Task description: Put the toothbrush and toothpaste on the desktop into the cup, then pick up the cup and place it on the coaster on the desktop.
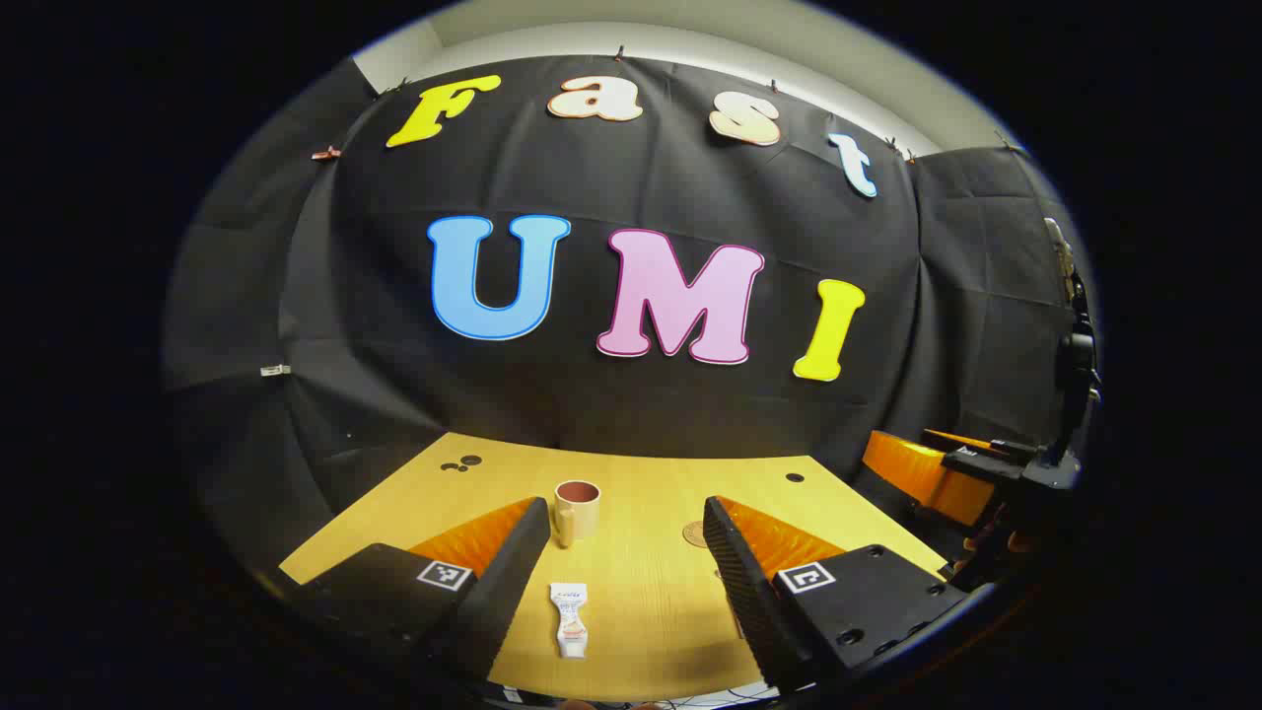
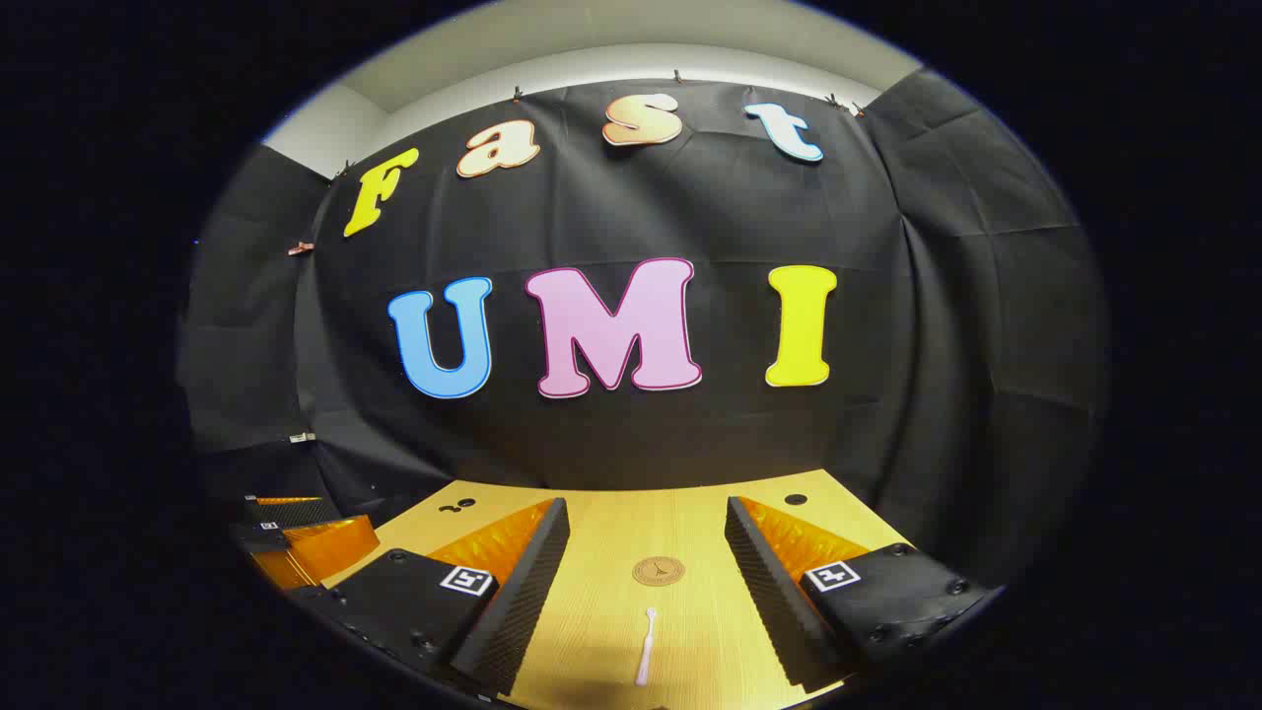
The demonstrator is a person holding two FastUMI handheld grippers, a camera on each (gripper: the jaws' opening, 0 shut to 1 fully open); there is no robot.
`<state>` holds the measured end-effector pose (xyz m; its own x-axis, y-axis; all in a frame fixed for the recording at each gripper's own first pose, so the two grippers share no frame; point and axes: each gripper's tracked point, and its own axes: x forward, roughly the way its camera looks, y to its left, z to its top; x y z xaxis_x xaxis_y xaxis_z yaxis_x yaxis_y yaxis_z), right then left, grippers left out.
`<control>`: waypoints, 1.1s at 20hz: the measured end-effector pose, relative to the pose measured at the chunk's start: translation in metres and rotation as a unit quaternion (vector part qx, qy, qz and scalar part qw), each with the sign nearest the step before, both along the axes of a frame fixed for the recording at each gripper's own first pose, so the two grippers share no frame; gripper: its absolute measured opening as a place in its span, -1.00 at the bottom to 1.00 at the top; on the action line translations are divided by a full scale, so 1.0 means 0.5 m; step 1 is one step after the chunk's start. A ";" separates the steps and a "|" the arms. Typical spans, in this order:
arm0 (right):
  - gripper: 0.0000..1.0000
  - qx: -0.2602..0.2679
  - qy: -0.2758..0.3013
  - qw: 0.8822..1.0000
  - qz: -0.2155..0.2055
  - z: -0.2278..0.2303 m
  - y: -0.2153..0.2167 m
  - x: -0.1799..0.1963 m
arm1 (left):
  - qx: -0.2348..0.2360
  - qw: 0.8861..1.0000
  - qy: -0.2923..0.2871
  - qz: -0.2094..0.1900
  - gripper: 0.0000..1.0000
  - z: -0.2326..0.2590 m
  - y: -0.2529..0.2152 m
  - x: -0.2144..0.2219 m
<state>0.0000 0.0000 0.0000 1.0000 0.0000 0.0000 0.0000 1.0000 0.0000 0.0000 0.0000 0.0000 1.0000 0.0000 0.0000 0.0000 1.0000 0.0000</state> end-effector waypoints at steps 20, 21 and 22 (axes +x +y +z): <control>0.96 0.002 0.035 0.999 0.030 -0.039 0.035 0.028 | -0.021 0.999 0.014 0.033 0.94 -0.008 0.051 0.022; 0.96 0.001 0.038 0.999 0.034 -0.041 0.042 0.028 | -0.022 0.999 0.015 0.037 0.93 -0.011 0.056 0.022; 0.96 0.000 0.040 0.999 0.038 -0.043 0.046 0.029 | -0.024 0.999 0.015 0.038 0.94 -0.011 0.058 0.023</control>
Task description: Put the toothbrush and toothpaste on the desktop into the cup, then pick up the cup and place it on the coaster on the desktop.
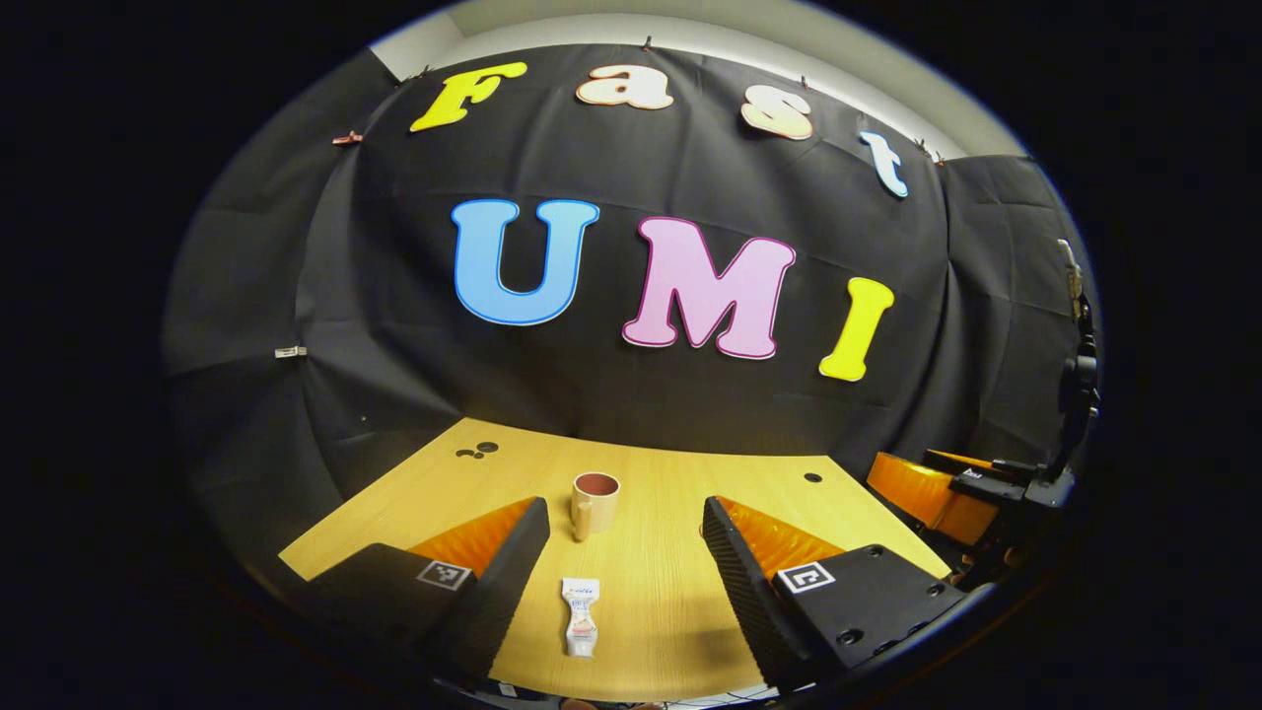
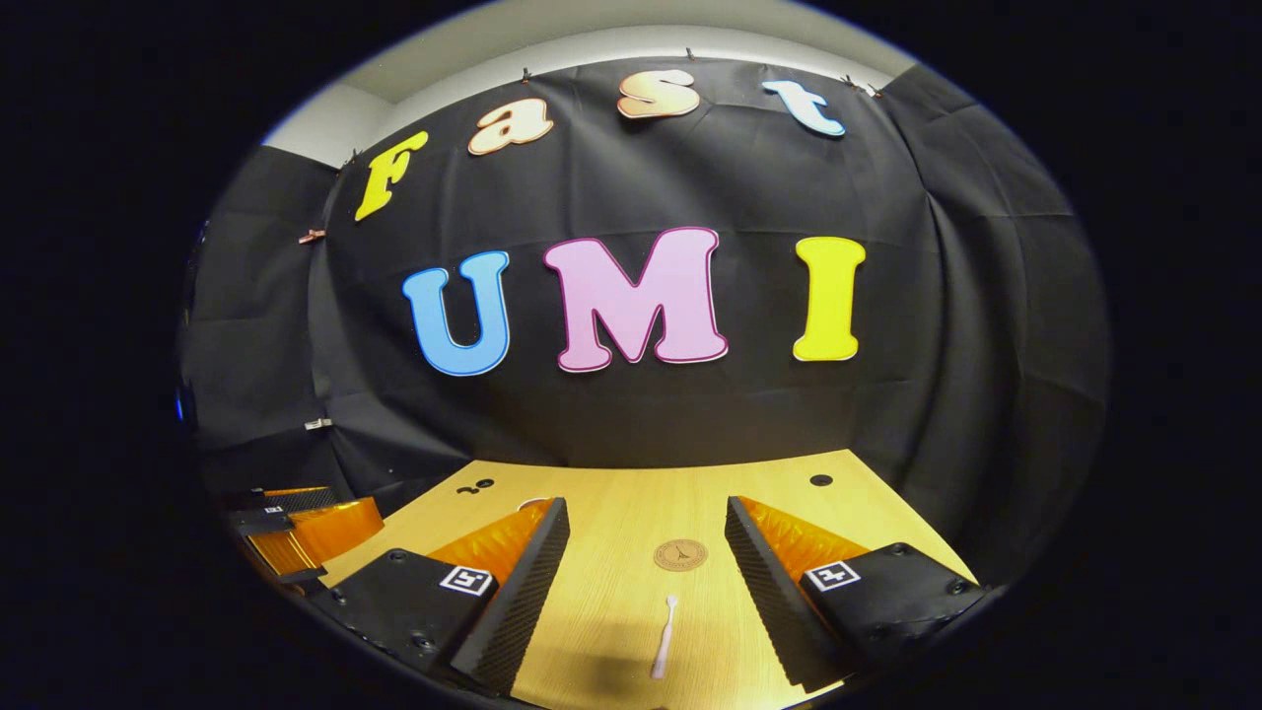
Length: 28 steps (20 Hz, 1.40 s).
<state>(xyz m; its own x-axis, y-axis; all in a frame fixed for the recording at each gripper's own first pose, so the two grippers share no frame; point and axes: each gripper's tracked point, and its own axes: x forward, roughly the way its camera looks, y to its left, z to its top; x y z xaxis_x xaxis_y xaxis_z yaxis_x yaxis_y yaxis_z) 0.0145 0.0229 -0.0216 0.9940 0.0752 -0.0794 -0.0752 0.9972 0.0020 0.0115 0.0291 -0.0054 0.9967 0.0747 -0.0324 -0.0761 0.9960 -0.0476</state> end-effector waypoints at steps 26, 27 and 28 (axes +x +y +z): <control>0.96 0.007 0.134 0.990 0.047 -0.192 -0.025 0.152 | -0.034 0.958 0.279 0.059 0.95 -0.408 0.089 0.186; 0.96 0.009 0.139 0.989 0.048 -0.200 -0.028 0.159 | -0.034 0.955 0.288 0.065 0.95 -0.427 0.092 0.194; 0.96 0.013 0.145 0.988 0.049 -0.209 -0.031 0.164 | -0.032 0.952 0.298 0.066 0.95 -0.446 0.094 0.204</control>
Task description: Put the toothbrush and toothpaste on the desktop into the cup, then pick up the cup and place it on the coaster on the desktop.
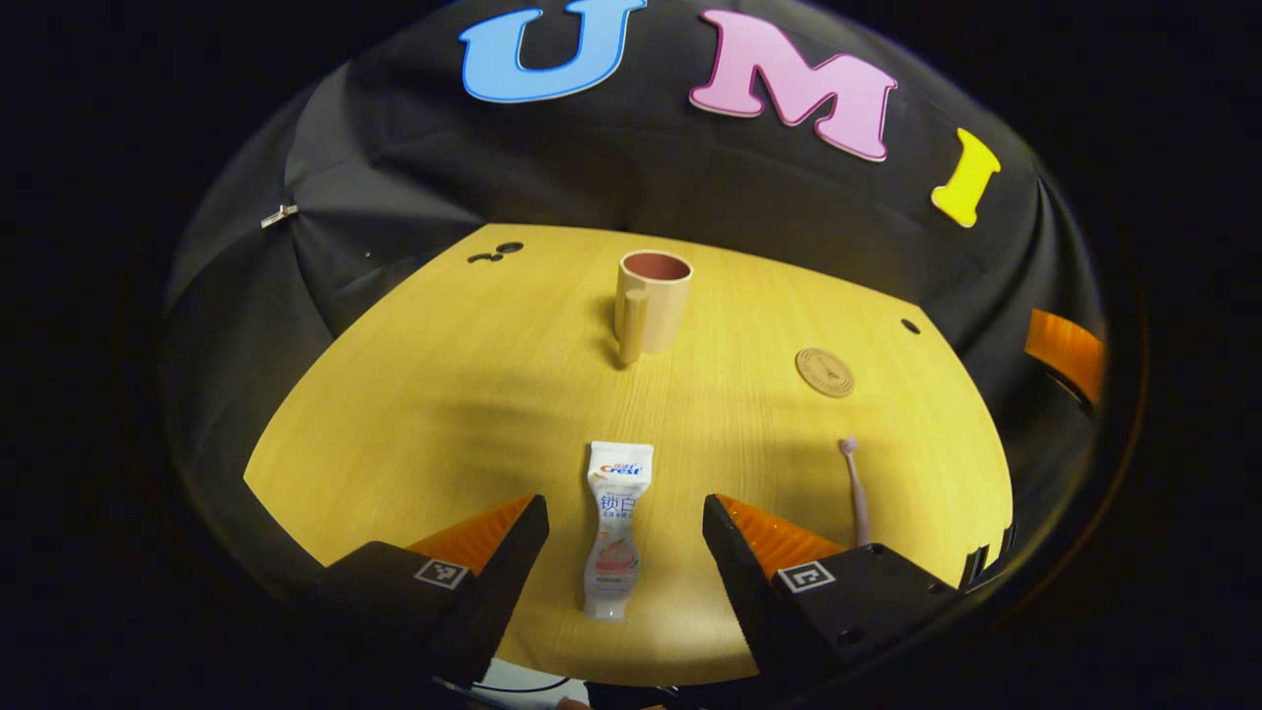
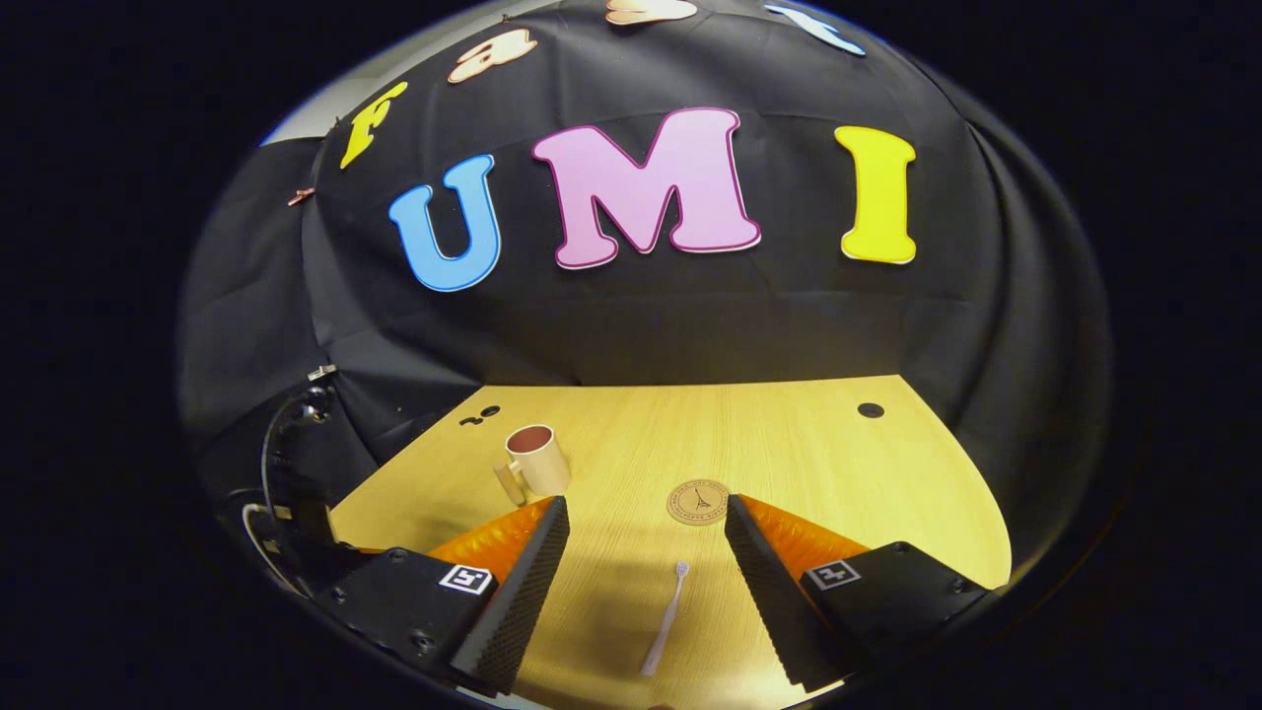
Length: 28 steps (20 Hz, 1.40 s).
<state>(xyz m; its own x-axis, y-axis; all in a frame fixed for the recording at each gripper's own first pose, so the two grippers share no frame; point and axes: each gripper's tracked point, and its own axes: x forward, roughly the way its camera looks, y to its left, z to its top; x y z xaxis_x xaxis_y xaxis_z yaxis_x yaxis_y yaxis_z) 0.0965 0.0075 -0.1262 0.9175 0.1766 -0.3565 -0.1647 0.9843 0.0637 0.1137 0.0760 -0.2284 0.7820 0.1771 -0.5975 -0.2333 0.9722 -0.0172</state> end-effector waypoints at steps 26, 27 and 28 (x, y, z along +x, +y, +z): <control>0.96 -0.052 0.181 0.978 -0.094 -0.267 -0.003 -0.092 | 0.042 0.982 0.094 -0.161 -0.43 -0.149 0.020 0.029; 0.96 -0.052 0.190 0.975 -0.099 -0.282 0.000 -0.092 | 0.037 0.980 0.094 -0.171 -0.45 -0.149 0.021 0.026; 0.96 -0.054 0.199 0.973 -0.101 -0.298 0.003 -0.090 | 0.030 0.980 0.090 -0.177 -0.46 -0.147 0.023 0.026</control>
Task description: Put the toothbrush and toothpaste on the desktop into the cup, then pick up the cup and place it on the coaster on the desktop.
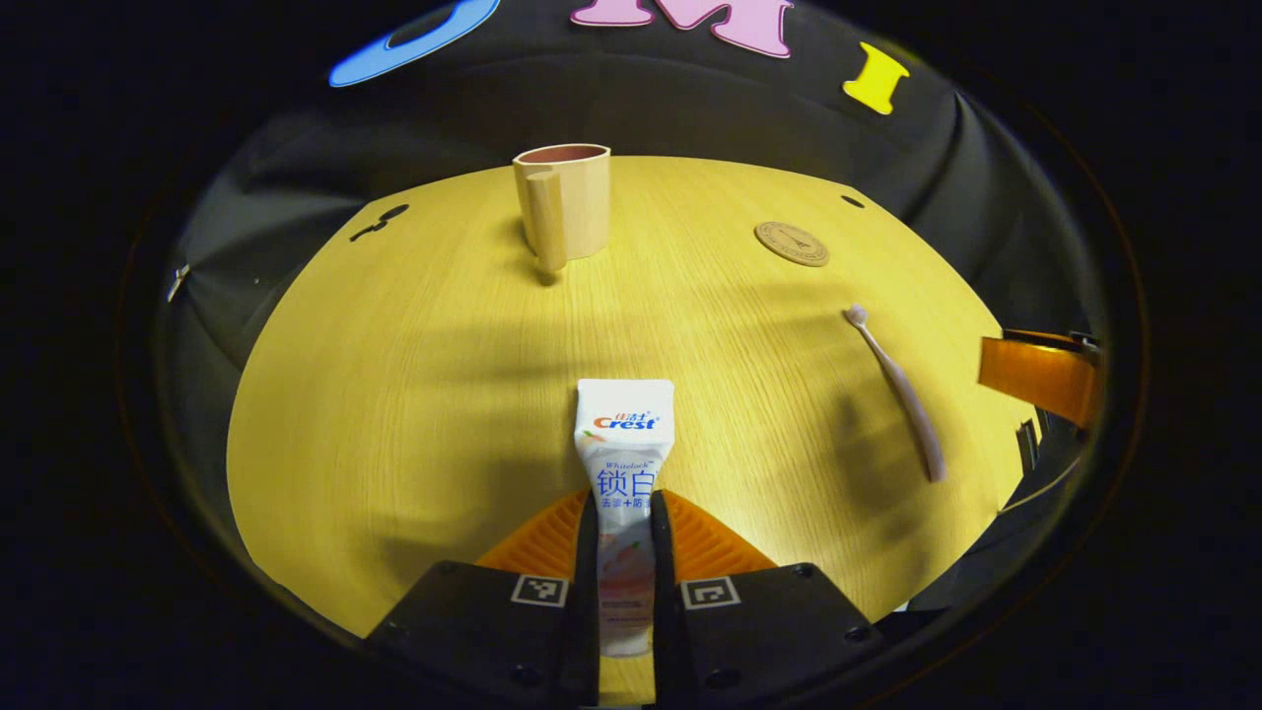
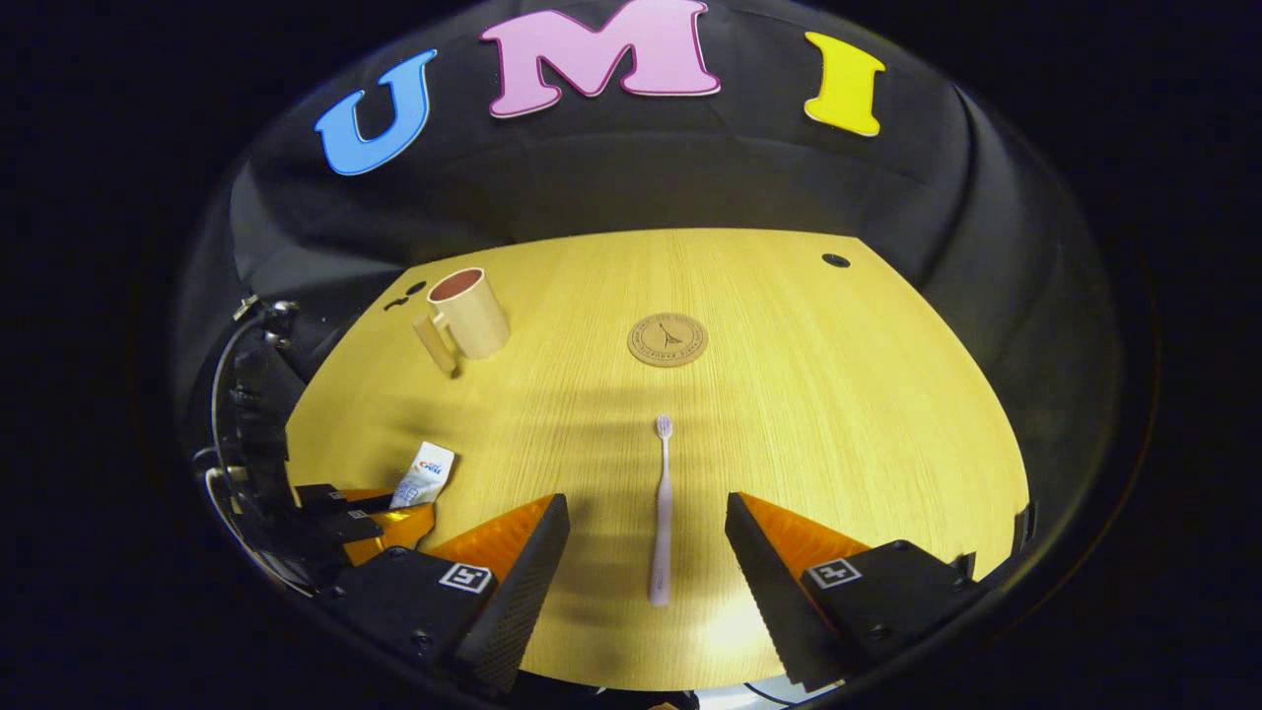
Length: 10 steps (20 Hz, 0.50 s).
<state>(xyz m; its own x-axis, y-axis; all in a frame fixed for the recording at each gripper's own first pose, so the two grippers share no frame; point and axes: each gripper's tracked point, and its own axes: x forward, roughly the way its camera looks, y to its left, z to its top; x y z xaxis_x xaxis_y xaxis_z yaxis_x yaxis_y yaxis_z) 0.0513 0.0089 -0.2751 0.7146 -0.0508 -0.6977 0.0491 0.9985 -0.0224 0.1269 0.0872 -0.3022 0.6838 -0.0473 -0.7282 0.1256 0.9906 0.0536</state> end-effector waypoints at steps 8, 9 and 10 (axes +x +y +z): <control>0.97 -0.025 0.060 0.998 -0.012 -0.108 -0.033 0.029 | -0.070 0.998 0.005 0.005 -0.58 0.005 -0.002 -0.046; 0.97 -0.022 0.067 0.997 -0.017 -0.116 -0.035 0.031 | -0.077 0.997 -0.001 0.002 -0.57 0.010 -0.005 -0.054; 0.97 -0.019 0.074 0.997 -0.021 -0.123 -0.038 0.032 | -0.083 0.997 -0.007 0.001 -0.57 0.017 -0.007 -0.061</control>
